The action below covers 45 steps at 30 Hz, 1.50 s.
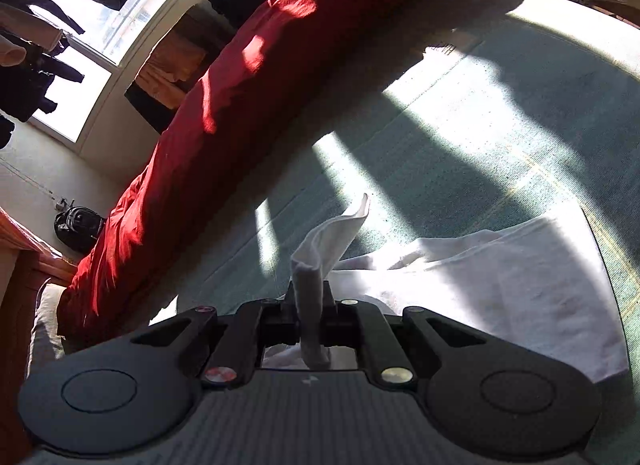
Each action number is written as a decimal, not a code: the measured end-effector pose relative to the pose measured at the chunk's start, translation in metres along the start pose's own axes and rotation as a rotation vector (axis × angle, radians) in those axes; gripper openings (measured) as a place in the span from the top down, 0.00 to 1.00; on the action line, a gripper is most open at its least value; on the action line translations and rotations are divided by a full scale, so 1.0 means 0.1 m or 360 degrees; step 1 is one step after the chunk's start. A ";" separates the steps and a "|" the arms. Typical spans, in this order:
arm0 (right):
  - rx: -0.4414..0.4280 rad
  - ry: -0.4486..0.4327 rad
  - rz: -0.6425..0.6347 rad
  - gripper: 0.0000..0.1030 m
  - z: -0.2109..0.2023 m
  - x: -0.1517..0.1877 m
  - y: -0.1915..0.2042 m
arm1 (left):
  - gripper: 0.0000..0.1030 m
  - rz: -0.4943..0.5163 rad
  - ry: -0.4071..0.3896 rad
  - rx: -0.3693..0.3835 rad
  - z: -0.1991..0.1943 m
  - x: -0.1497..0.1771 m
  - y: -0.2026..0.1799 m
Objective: Fold clothes
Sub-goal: 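Lay the held sleeve across the shirt body and open the right tool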
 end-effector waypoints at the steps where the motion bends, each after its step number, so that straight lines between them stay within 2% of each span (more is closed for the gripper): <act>1: -0.0001 0.0012 -0.0014 0.91 0.04 0.03 0.04 | 0.24 -0.0005 -0.0004 -0.0008 -0.01 0.02 0.03; 18: -0.0078 0.0168 -0.0239 0.91 0.59 0.58 0.79 | 0.24 -0.0162 0.0027 -0.0043 -0.16 0.36 0.42; 38: -0.0133 0.0398 -0.0492 0.91 1.17 1.32 1.42 | 0.23 -0.0278 0.0049 -0.0119 -0.31 0.76 0.77; 45: -0.0090 0.0480 -0.0656 0.91 1.38 1.60 1.56 | 0.23 -0.0328 0.0060 -0.0135 -0.32 0.89 0.89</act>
Point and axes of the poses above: each gripper's, at about its wrist camera, not at the fingertips, and z roughly the way its jaws point, y to its left, x to its underside, the point moved 8 cm from there along z, roughly the way its jaws point, and after that the axes turned 1 degree about y, right-handed, at the moved point
